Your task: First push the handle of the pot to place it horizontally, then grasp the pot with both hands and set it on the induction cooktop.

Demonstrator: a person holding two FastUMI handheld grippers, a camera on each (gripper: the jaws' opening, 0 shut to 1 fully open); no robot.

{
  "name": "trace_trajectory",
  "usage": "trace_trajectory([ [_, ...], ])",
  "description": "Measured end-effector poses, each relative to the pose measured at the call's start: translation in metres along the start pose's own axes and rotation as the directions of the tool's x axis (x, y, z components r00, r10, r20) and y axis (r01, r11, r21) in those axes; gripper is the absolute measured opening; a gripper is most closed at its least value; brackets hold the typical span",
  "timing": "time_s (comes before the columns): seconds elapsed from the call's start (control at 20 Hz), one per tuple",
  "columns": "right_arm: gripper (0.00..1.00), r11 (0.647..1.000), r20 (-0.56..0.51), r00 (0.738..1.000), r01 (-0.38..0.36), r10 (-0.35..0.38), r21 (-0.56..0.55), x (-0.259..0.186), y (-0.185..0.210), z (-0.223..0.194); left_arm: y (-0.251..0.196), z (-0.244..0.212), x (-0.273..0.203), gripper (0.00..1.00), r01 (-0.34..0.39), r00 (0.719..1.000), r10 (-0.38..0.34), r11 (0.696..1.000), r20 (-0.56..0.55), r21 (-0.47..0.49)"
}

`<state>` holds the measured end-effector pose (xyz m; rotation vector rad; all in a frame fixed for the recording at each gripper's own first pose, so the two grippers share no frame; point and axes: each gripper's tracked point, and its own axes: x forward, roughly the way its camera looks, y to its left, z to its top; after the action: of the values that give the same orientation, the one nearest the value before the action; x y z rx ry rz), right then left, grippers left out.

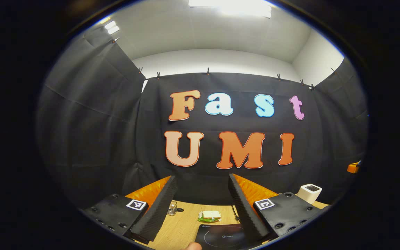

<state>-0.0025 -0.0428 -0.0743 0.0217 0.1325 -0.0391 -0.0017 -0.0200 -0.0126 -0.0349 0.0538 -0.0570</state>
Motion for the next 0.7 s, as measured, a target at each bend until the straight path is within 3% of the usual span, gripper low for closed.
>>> trace_trajectory([
  [0.4, 0.00, 0.999, -0.102, 0.995, -0.008, 0.005, -0.036, -0.013, -0.003, -0.060, -0.010, -0.003, 0.001, 0.98, 0.020, 1.000, -0.020, 1.000, -0.008, 0.007],
  [0.7, 0.00, 0.999, -0.244, 0.969, -0.027, 0.021, -0.024, -0.026, -0.004, -0.122, -0.014, -0.010, 0.003, 0.98, 0.024, 0.999, -0.024, 1.000, -0.024, 0.000],
])
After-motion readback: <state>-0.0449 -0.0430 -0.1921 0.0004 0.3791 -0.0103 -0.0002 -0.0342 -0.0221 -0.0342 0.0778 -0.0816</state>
